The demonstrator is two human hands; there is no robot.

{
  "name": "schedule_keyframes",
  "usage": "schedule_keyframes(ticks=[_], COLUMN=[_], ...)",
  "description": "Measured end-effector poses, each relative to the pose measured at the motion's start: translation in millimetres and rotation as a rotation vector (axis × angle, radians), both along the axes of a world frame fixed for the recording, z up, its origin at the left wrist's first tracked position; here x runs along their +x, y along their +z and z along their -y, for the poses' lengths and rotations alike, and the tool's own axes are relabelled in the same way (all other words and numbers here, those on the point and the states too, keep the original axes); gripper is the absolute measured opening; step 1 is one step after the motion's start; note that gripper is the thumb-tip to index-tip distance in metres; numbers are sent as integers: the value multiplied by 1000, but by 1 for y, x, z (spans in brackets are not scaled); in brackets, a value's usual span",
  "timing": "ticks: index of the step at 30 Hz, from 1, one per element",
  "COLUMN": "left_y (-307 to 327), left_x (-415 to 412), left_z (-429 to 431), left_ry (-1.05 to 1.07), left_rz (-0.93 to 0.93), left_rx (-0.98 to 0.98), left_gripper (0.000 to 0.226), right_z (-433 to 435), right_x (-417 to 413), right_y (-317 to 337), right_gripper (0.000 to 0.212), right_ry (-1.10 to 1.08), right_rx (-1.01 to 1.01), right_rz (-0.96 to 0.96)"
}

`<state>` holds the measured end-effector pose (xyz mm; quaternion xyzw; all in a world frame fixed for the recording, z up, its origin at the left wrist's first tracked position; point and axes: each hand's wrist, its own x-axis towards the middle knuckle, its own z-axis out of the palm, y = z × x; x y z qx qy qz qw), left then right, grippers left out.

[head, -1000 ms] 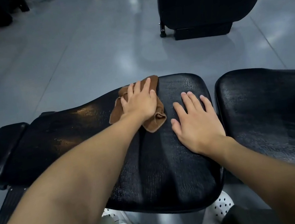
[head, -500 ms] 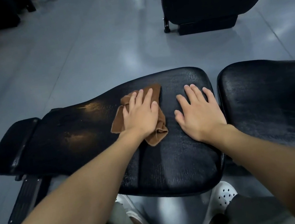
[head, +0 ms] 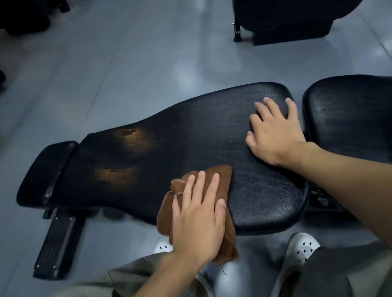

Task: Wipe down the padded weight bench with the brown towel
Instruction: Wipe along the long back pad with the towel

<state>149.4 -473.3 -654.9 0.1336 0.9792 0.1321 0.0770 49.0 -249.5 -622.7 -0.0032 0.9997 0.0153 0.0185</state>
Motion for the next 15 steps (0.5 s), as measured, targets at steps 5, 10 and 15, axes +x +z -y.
schedule_keyframes(ticks=[5, 10, 15], left_y=[-1, -3, 0], left_x=[-14, -70, -144], left_z=[3, -5, -29], left_ry=[-19, 39, 92], left_rz=[-22, 25, 64], left_rx=[-12, 24, 64], left_gripper=[58, 52, 53], right_z=[3, 4, 4], right_x=[-2, -4, -5], right_y=[-10, -14, -18], right_gripper=[54, 53, 58], right_ry=[78, 73, 69], right_rx=[-33, -13, 2], right_rz=[24, 0, -31])
